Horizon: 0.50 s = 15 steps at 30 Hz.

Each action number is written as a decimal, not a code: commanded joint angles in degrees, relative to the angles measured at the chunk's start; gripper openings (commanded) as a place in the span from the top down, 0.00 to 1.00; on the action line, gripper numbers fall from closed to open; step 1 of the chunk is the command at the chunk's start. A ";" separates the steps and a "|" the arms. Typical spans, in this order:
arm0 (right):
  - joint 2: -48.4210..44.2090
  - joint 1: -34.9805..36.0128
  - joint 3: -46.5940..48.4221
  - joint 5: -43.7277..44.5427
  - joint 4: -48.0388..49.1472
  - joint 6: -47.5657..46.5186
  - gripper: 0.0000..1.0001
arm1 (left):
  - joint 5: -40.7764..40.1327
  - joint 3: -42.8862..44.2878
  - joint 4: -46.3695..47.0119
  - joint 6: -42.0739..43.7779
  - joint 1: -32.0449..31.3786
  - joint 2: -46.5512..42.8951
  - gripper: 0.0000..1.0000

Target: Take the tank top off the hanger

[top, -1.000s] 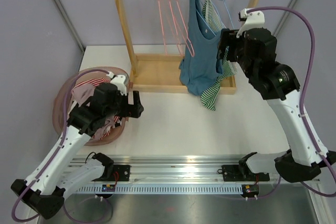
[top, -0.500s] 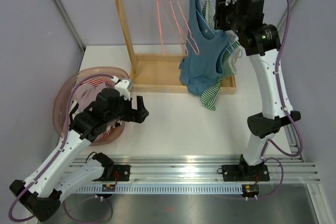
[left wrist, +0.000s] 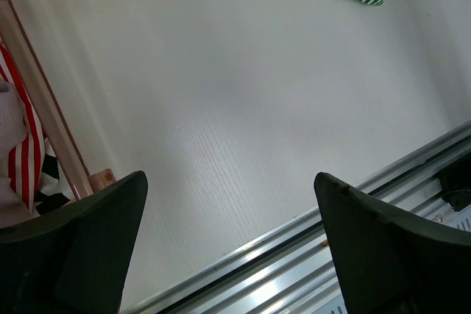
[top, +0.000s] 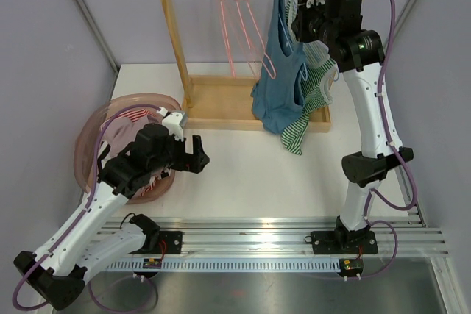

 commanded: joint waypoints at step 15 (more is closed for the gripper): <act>0.62 -0.28 1.51 -3.31 7.42 7.23 1.00 | 1.06 0.24 1.93 0.74 -0.29 -0.36 0.01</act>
